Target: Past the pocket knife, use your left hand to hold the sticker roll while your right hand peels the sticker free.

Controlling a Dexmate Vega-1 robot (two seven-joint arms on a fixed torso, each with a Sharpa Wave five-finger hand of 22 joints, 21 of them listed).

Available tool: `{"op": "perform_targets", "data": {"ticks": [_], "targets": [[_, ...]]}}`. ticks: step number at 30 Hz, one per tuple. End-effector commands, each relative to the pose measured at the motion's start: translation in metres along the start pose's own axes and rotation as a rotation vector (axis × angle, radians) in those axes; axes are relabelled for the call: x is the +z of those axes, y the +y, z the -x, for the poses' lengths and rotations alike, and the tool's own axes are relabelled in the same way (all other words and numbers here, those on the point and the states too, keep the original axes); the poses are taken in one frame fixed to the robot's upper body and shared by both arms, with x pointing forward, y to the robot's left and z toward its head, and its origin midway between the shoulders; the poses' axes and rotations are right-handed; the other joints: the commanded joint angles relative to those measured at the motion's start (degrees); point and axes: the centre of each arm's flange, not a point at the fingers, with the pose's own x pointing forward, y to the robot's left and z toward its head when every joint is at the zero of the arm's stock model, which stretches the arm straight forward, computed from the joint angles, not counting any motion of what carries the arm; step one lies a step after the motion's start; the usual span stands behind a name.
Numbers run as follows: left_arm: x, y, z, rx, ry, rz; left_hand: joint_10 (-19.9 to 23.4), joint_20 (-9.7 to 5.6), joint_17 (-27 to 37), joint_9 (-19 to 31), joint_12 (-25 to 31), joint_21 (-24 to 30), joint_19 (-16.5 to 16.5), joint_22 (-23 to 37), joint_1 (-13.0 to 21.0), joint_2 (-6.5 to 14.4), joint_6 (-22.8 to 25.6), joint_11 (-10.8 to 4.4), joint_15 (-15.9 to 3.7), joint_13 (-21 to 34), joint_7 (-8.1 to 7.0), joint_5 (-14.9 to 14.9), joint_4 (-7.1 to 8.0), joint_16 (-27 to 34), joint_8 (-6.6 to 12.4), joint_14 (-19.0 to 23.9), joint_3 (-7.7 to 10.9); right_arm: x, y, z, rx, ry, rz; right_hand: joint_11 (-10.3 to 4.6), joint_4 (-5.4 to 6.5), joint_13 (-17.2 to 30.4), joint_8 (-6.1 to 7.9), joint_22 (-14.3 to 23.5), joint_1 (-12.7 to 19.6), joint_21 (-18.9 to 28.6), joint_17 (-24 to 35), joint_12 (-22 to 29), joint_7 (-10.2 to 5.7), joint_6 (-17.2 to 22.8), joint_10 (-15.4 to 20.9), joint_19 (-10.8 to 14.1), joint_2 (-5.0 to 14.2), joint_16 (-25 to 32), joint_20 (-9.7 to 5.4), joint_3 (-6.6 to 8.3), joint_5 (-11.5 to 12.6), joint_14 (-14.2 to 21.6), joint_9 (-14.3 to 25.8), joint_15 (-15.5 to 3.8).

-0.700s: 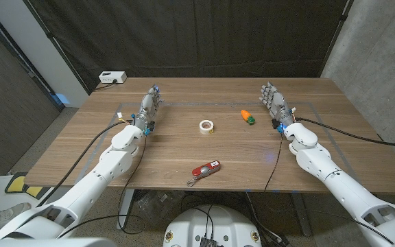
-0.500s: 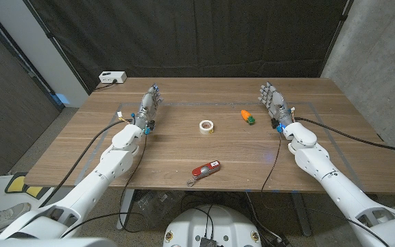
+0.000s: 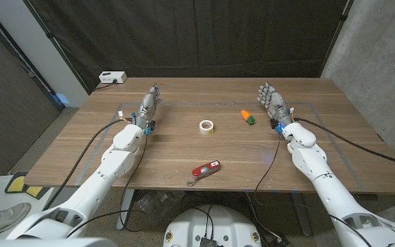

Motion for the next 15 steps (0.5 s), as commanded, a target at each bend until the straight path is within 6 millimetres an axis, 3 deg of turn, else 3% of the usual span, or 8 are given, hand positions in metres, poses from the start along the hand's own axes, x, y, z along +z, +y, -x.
{"op": "perform_targets", "data": {"ticks": [1,9,15], "targets": [[0.028,-0.001,-0.005,0.002,-0.091,-0.287,-0.2,4.53,0.2,0.3,0.6,0.3,-0.2,0.1,3.1,-0.5,-0.9,0.45,1.66,0.3,-1.65,-0.5,-1.93,0.5,0.72,-1.7,0.47,-0.005,-0.001,0.007,-0.004,0.009,-0.012,0.01,-0.16,0.3,0.3,0.1,0.6,0.4,0.2,0.3,-0.02,0.6,0.9,0.7,0.66,0.4,-1.72,-0.05,0.3,0.5,0.2,0.54],[0.047,-0.009,-0.014,-0.081,-0.137,-0.509,4.4,6.4,0.2,0.4,1.3,0.3,1.9,0.2,8.3,-0.5,2.9,1.12,2.26,0.4,-2.59,-2.0,-5.63,0.8,0.98,2.4,2.08,-0.005,-0.001,0.009,-0.003,0.008,-0.015,0.05,-0.26,0.3,0.4,0.1,0.7,0.5,0.3,0.6,0.04,0.9,1.5,1.3,0.58,0.6,-1.12,-0.15,0.3,1.4,0.2,1.21],[0.06,-0.016,-0.019,-0.137,-0.166,-0.627,6.0,6.67,0.2,0.4,1.4,0.4,2.7,0.3,9.8,-0.5,4.6,1.14,1.85,0.4,-2.59,-2.6,-6.65,0.7,1.17,3.3,2.53,-0.002,-0.002,0.012,-0.004,0.005,-0.008,0.08,-0.31,0.3,0.43,0.1,0.8,0.4,0.3,0.7,0.04,1.0,1.8,1.5,0.55,0.7,-0.89,-0.21,0.3,1.7,0.2,1.37]]}}
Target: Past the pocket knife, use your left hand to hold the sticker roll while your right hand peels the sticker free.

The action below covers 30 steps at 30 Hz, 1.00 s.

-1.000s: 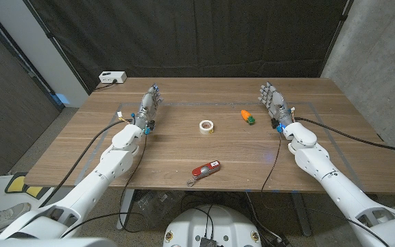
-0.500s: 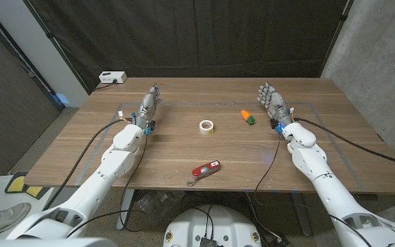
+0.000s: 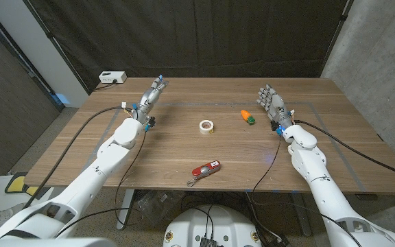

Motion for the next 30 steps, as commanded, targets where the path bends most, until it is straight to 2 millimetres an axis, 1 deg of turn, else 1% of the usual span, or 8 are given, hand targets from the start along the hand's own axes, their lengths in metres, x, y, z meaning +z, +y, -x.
{"op": "perform_targets", "data": {"ticks": [1,4,7,18,19,22,24,30], "targets": [[0.03,-0.001,-0.013,-0.099,-0.087,-0.281,0.5,-0.12,0.2,0.2,0.2,0.4,0.5,0.1,1.1,0.3,0.5,0.14,-0.19,0.1,-0.1,-0.4,-0.58,0.2,0.21,0.5,0.21,0.001,-0.001,0.005,0.001,0.0,0.005,-0.25,-0.15,0.3,0.49,0.2,0.8,0.2,0.3,0.4,-0.03,0.6,0.7,0.1,0.55,0.5,-0.85,-0.05,0.3,0.5,0.2,0.05],[0.037,-0.001,-0.015,-0.126,-0.113,-0.306,0.7,0.08,0.2,0.2,0.2,0.4,0.6,0.1,1.6,0.4,1.1,0.05,-0.23,0.1,-0.17,-0.6,-0.95,0.2,0.3,0.8,0.37,0.002,-0.001,0.007,0.001,-0.001,0.009,-0.14,-0.18,0.3,0.53,0.2,0.8,0.2,0.3,0.5,-0.07,0.8,0.8,0.2,0.54,0.5,-0.81,-0.06,0.3,0.6,0.3,0.06],[0.045,-0.001,-0.017,-0.151,-0.138,-0.346,2.1,0.36,0.2,0.2,0.3,0.6,1.4,0.2,2.7,0.5,2.5,-0.1,-0.55,0.1,-0.26,-1.0,-1.71,0.3,0.43,2.0,0.73,0.003,-0.001,0.008,0.0,0.0,0.012,-0.18,-0.23,0.3,0.55,0.2,0.8,0.2,0.3,0.5,-0.14,0.9,1.0,0.4,0.53,0.5,-0.76,-0.09,0.3,0.8,0.3,0.16],[0.076,-0.001,-0.019,-0.245,-0.199,-0.518,2.5,0.43,0.2,0.2,0.0,0.5,1.7,0.2,3.9,0.2,3.0,-0.34,-0.65,0.1,-0.43,-1.5,-2.6,0.1,0.14,2.5,0.9,0.003,0.002,0.01,-0.001,-0.003,0.01,-0.44,-0.37,0.3,0.61,0.2,1.0,0.1,0.3,0.6,-0.11,1.2,1.4,0.7,0.51,0.4,-0.67,-0.12,0.2,1.1,0.3,0.03],[0.079,-0.002,-0.019,-0.253,-0.209,-0.54,2.6,0.16,0.2,0.2,0.0,0.5,1.8,0.2,4.1,0.0,3.2,-0.73,-0.94,0.1,-0.74,-1.5,-2.78,0.0,0.12,2.5,0.9,0.003,0.002,0.01,0.0,-0.003,0.01,-0.44,-0.38,0.3,0.62,0.2,1.0,0.1,0.3,0.6,-0.12,1.3,1.4,0.7,0.51,0.4,-0.67,-0.12,0.2,1.1,0.3,0.03],[0.087,-0.005,-0.018,-0.268,-0.247,-0.604,3.3,-0.04,0.2,0.2,-0.1,0.4,2.0,0.3,5.0,-0.5,4.2,-0.99,-1.27,0.2,-1.06,-1.9,-3.61,-0.1,0.12,2.8,0.89,0.003,0.004,0.01,0.002,-0.006,0.01,-0.48,-0.41,0.3,0.62,0.2,1.0,0.1,0.3,0.6,-0.14,1.3,1.4,0.8,0.52,0.4,-0.64,-0.12,0.2,1.1,0.3,0.09],[0.092,-0.007,-0.018,-0.276,-0.268,-0.65,3.8,-0.17,0.2,0.2,0.0,0.4,2.2,0.3,5.3,-0.6,4.7,-1.38,-1.55,0.2,-1.25,-1.9,-3.87,-0.1,0.16,3.1,0.91,0.003,0.005,0.01,0.001,-0.008,0.01,-0.47,-0.43,0.3,0.62,0.2,1.1,0.1,0.3,0.6,-0.15,1.3,1.4,0.8,0.52,0.4,-0.65,-0.13,0.2,1.2,0.3,0.09],[0.103,-0.012,-0.018,-0.311,-0.313,-0.714,4.3,-0.3,0.2,0.2,-0.1,0.4,2.4,0.3,6.0,-0.8,5.5,-1.66,-1.96,0.2,-1.55,-2.1,-4.46,-0.1,0.18,3.6,0.96,0.004,0.007,0.01,0.0,-0.01,0.012,-0.41,-0.48,0.3,0.6,0.2,1.1,0.0,0.3,0.6,-0.16,1.4,1.5,0.8,0.52,0.4,-0.54,-0.15,0.2,1.3,0.3,0.09]]}}
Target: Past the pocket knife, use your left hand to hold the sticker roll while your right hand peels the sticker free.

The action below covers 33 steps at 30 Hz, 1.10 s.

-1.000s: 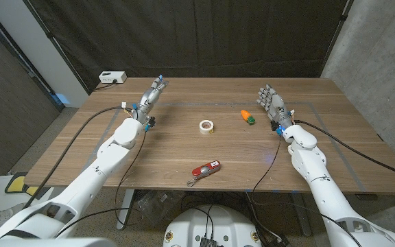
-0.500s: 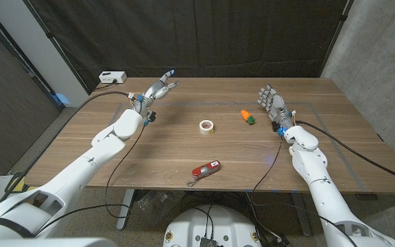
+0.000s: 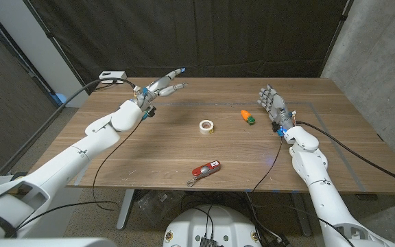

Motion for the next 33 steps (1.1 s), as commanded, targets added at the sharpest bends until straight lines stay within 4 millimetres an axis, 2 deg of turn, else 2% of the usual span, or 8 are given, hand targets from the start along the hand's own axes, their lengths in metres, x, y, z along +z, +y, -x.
{"op": "perform_targets", "data": {"ticks": [1,5,8,10,17,27,29,33], "targets": [[0.03,0.009,-0.006,-0.073,-0.105,-0.189,0.6,0.16,0.1,0.2,-0.1,-0.1,0.5,0.3,0.7,-0.4,0.6,-0.11,-0.34,0.2,-0.34,-0.1,-0.57,-0.1,-0.1,0.2,0.1,0.001,0.004,0.001,-0.002,-0.007,0.004,-0.11,-0.33,0.3,0.38,0.2,0.5,0.0,0.3,0.4,0.03,0.6,0.6,0.2,0.22,0.4,-0.65,0.0,0.2,0.4,0.3,0.25],[0.04,0.012,-0.011,-0.118,-0.136,-0.25,2.6,-0.14,0.1,0.2,0.0,-0.1,1.1,0.3,2.0,-1.0,5.2,-0.34,-1.12,0.2,-0.81,-0.3,-1.76,0.0,0.88,1.9,0.02,0.001,0.005,0.001,-0.003,-0.009,0.004,-0.06,-0.39,0.3,0.36,0.2,0.6,-0.1,0.3,0.4,0.04,0.6,0.7,0.2,0.22,0.3,-0.6,0.01,0.2,0.4,0.3,0.2],[0.047,0.011,-0.013,-0.146,-0.157,-0.301,5.2,-0.04,0.2,0.2,0.5,0.1,2.2,0.3,2.6,-1.4,6.2,-0.7,-1.76,0.2,-0.7,-0.3,-2.23,0.7,0.56,4.6,-0.14,0.001,0.006,0.001,-0.002,-0.005,0.006,-0.02,-0.42,0.3,0.35,0.2,0.6,-0.1,0.3,0.4,0.0,0.6,0.7,0.2,0.22,0.3,-0.59,0.0,0.2,0.4,0.3,0.24],[0.05,0.011,-0.015,-0.157,-0.165,-0.325,6.0,-0.27,0.2,0.2,0.6,0.1,2.4,0.3,2.8,-1.7,7.0,-0.76,-2.17,0.2,-1.16,-0.3,-2.51,0.7,0.64,5.2,-0.25,0.001,0.006,0.001,-0.005,-0.005,0.004,0.0,-0.43,0.3,0.35,0.2,0.6,-0.1,0.3,0.4,0.04,0.6,0.7,0.2,0.23,0.3,-0.56,0.0,0.2,0.5,0.3,0.27],[0.061,0.01,-0.018,-0.201,-0.191,-0.423,8.5,-0.28,0.1,0.2,0.7,-0.1,2.7,0.3,4.9,-2.9,10.1,-0.88,-2.63,0.2,-0.77,-0.2,-4.23,0.5,1.0,6.4,-0.33,0.0,0.007,0.001,-0.011,-0.006,0.001,-0.04,-0.48,0.3,0.33,0.2,0.7,-0.2,0.3,0.4,0.0,0.7,0.8,0.2,0.24,0.2,-0.54,-0.03,0.2,0.5,0.3,0.23],[0.078,0.008,-0.024,-0.308,-0.2,-0.609,10.0,-0.53,0.1,0.3,0.4,-0.4,3.1,0.2,9.0,-4.0,8.8,-1.06,-3.66,0.3,-2.18,0.1,-6.45,0.3,-0.36,8.0,0.15,-0.003,0.007,0.0,-0.015,-0.002,-0.004,-0.1,-0.53,0.3,0.28,0.2,0.7,-0.3,0.3,0.4,-0.01,0.6,0.8,0.3,0.21,0.2,-0.47,-0.09,0.2,0.6,0.3,0.29],[0.082,0.008,-0.025,-0.327,-0.199,-0.643,9.3,-0.65,0.2,0.4,-0.3,-0.9,2.7,0.2,12.3,-4.4,9.5,-0.87,-3.21,0.5,-2.04,0.3,-7.3,-0.4,-0.34,6.7,0.7,-0.005,0.007,0.0,-0.016,-0.001,-0.007,-0.08,-0.53,0.3,0.28,0.2,0.7,-0.3,0.3,0.4,-0.01,0.6,0.8,0.3,0.2,0.2,-0.48,-0.11,0.2,0.6,0.3,0.31],[0.086,0.007,-0.028,-0.36,-0.195,-0.696,8.8,0.19,0.3,0.5,-0.7,-1.3,2.3,0.3,15.2,-4.8,9.7,-0.04,-2.41,0.6,-1.16,0.5,-7.4,-0.5,-0.5,6.4,1.05,-0.006,0.006,-0.001,-0.018,-0.002,-0.01,-0.21,-0.55,0.3,0.26,0.2,0.7,-0.4,0.3,0.3,-0.01,0.6,0.7,0.3,0.16,0.2,-0.41,-0.18,0.2,0.6,0.3,0.28]]}}
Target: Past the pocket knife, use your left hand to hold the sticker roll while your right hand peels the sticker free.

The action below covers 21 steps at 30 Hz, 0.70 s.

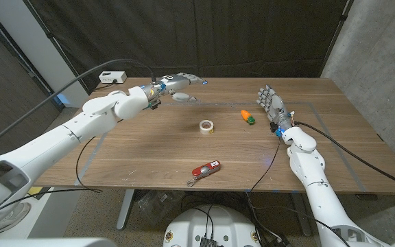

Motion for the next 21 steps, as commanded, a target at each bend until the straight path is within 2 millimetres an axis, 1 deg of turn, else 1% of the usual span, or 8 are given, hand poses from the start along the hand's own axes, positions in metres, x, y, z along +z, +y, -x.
{"op": "perform_targets", "data": {"ticks": [1,5,8,9,11,13,14,21], "targets": [[0.019,0.015,-0.011,-0.116,-0.019,-0.189,-0.1,0.54,0.4,0.3,-0.2,-0.4,-0.4,0.2,3.0,-0.4,1.2,0.35,-0.27,0.4,0.47,0.6,-0.44,-0.2,0.11,-0.2,0.41,-0.003,-0.001,-0.003,-0.005,0.0,-0.006,-0.21,-0.23,0.3,0.26,0.2,0.7,-0.2,0.3,0.1,-0.03,0.7,0.1,0.4,0.15,0.2,-0.41,0.13,0.2,0.3,0.3,-0.05],[0.022,0.015,-0.014,-0.142,-0.02,-0.224,0.1,0.29,0.5,0.5,-0.3,-0.5,-0.2,0.3,6.6,-0.5,3.7,0.25,-0.07,0.6,1.56,1.0,-0.55,0.0,0.91,-0.2,1.05,-0.004,-0.002,-0.004,-0.009,0.0,-0.011,-0.16,-0.23,0.3,0.26,0.3,0.7,-0.3,0.3,0.2,0.02,0.7,0.3,0.4,0.12,0.2,-0.37,0.07,0.2,0.3,0.3,0.02],[0.025,0.015,-0.017,-0.162,-0.021,-0.261,0.1,1.0,0.7,0.7,-0.3,-0.6,-0.2,0.3,9.2,-0.2,4.4,-0.3,0.36,0.7,2.04,1.3,-0.55,0.1,1.08,0.0,1.57,-0.005,-0.002,-0.005,-0.01,-0.001,-0.014,-0.13,-0.22,0.3,0.26,0.3,0.6,-0.3,0.3,0.2,0.05,0.7,0.3,0.4,0.1,0.2,-0.34,0.03,0.2,0.4,0.3,0.05],[0.026,0.016,-0.017,-0.17,-0.022,-0.275,0.7,1.01,0.7,0.9,-0.1,-0.8,-0.4,0.4,11.1,-0.4,4.6,-2.14,0.16,0.8,1.39,1.5,-0.59,0.1,1.13,-0.2,1.82,-0.005,-0.003,-0.006,-0.01,-0.001,-0.016,-0.14,-0.21,0.3,0.25,0.3,0.6,-0.3,0.4,0.2,0.05,0.7,0.3,0.4,0.08,0.2,-0.34,0.0,0.1,0.4,0.3,0.05],[0.028,0.016,-0.019,-0.187,-0.022,-0.294,0.6,0.98,0.8,1.1,-0.3,-0.9,-0.5,0.4,13.0,-0.2,4.5,-3.6,0.28,0.8,0.77,1.7,-0.54,0.0,1.04,-0.4,2.15,-0.006,-0.003,-0.006,-0.012,-0.002,-0.018,-0.14,-0.19,0.3,0.25,0.3,0.6,-0.3,0.4,0.2,0.03,0.7,0.3,0.4,0.06,0.2,-0.34,-0.04,0.1,0.4,0.3,0.06],[0.028,0.015,-0.021,-0.19,-0.026,-0.304,1.2,0.8,0.8,1.2,-0.1,-1.0,-0.3,0.4,14.8,-0.1,5.5,-4.95,0.25,0.9,-0.45,1.9,-0.48,0.1,1.4,-0.6,2.42,-0.006,-0.003,-0.007,-0.014,-0.002,-0.021,-0.12,-0.16,0.3,0.26,0.3,0.5,-0.3,0.4,0.2,-0.05,0.8,0.5,0.5,0.04,0.2,-0.33,-0.1,0.1,0.5,0.3,0.08],[0.029,0.015,-0.022,-0.198,-0.026,-0.305,1.8,0.71,0.8,1.3,0.0,-1.0,-0.2,0.4,15.9,-0.4,6.2,-5.72,0.18,0.9,-1.58,2.0,-0.44,0.1,1.63,-0.6,2.41,-0.006,-0.003,-0.008,-0.014,-0.003,-0.022,-0.11,-0.14,0.3,0.26,0.3,0.5,-0.3,0.4,0.2,-0.04,0.8,0.5,0.6,0.02,0.2,-0.31,-0.13,0.1,0.5,0.3,0.11],[0.028,0.014,-0.029,-0.259,-0.041,-0.307,3.7,0.28,0.8,1.7,0.5,-1.2,-0.1,0.4,18.1,-1.3,8.3,-7.08,-0.41,1.0,-3.17,2.1,-0.18,0.2,2.39,-0.7,2.01,-0.007,-0.005,-0.009,-0.025,-0.004,-0.026,-0.06,-0.02,0.3,0.33,0.3,0.3,-0.4,0.4,0.3,0.01,1.0,0.7,0.8,-0.04,0.3,-0.24,-0.32,0.1,0.8,0.3,0.13]]}}
